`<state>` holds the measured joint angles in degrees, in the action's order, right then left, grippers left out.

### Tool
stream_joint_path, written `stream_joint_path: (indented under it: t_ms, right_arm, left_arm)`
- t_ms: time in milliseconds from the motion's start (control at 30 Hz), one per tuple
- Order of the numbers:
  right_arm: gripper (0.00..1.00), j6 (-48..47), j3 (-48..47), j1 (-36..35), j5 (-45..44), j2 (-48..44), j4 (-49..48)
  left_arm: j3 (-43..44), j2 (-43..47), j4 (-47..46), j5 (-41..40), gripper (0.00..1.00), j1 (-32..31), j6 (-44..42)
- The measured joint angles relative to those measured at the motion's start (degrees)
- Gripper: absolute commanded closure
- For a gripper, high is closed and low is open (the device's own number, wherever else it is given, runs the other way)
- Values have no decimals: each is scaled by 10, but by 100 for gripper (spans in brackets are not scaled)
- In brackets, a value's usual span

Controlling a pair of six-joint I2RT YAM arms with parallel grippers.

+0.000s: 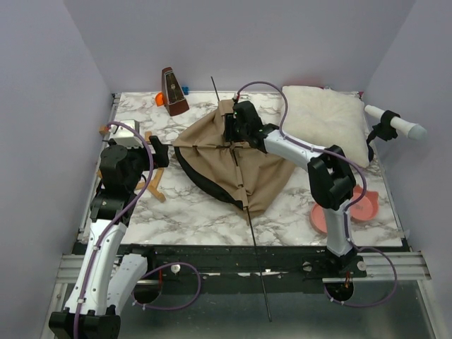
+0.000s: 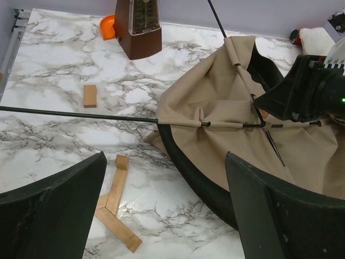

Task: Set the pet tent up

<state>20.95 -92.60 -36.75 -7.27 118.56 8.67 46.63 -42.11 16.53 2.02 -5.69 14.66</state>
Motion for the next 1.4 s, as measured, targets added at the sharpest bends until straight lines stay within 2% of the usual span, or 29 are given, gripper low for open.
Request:
stream_joint_path:
  t_ms: [367, 700, 867, 1100, 1200, 1400]
  right_arm:
    - [48, -43, -92, 0, -67, 77, 9]
    - [50, -77, -152, 0, -84, 137, 8]
    - [63, -92, -167, -8, -106, 153, 9]
    - [98, -107, -169, -23, -142, 164, 8]
    - [99, -105, -159, -23, -143, 157, 3]
    - [99, -99, -49, -23, -108, 64, -2]
  left_arm:
    - [0, -2, 0, 11, 1, 0, 1]
    - [0, -9, 0, 18, 1, 0, 2]
    - [0, -9, 0, 22, 1, 0, 3]
    - [0, -10, 0, 26, 1, 0, 3]
    - [0, -10, 0, 27, 1, 0, 3]
    - [0, -6, -1, 39, 1, -5, 2]
